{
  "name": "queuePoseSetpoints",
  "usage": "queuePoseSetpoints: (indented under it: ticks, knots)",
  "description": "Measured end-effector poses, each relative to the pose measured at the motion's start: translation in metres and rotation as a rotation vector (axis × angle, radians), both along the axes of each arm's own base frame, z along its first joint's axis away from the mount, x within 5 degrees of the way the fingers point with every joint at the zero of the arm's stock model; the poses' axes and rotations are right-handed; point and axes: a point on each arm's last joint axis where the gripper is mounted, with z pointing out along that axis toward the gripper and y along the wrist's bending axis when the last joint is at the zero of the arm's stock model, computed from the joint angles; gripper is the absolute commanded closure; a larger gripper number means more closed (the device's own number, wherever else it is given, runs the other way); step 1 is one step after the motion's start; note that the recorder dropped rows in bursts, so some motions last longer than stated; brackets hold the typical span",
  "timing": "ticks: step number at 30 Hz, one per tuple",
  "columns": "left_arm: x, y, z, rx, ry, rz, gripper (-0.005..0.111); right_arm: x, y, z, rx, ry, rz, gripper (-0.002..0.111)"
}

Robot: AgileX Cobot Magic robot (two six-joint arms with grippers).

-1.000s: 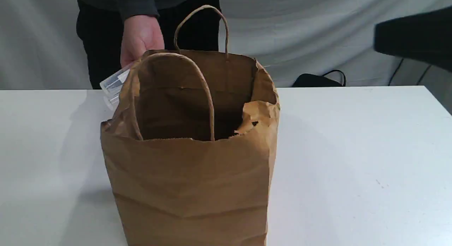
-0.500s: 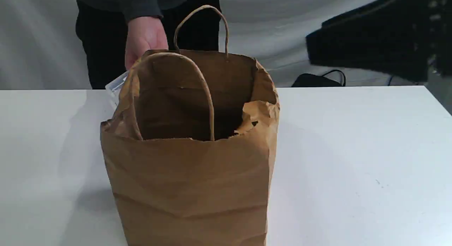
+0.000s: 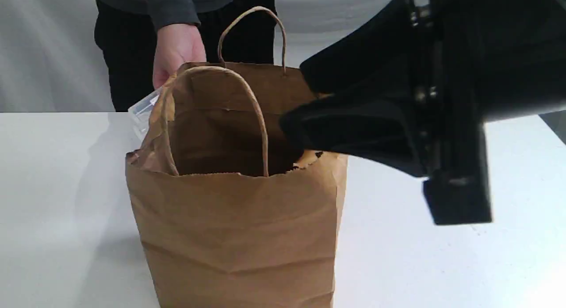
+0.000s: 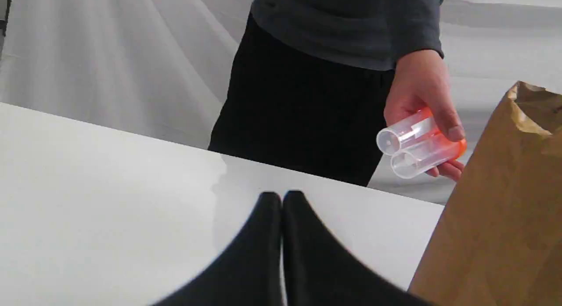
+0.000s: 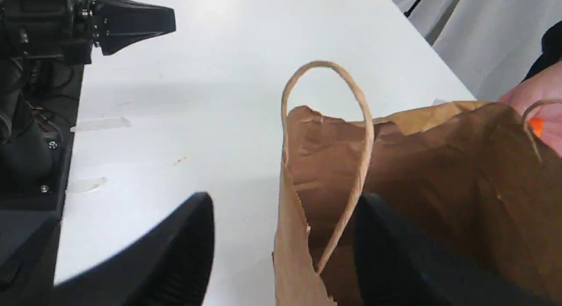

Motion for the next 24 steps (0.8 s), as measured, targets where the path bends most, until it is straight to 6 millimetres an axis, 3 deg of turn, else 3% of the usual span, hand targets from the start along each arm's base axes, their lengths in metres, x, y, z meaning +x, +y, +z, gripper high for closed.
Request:
queuePoseSetpoints:
  ticks: [12, 24]
  knots:
    - [0.0, 0.0, 0.0, 0.0, 0.0, 0.0, 0.107, 0.03, 0.019, -0.036, -0.009, 0.178, 0.007, 0.059]
    - [0.0, 0.0, 0.0, 0.0, 0.0, 0.0, 0.107, 0.045, 0.028, -0.057, -0.013, 0.27, 0.001, 0.059]
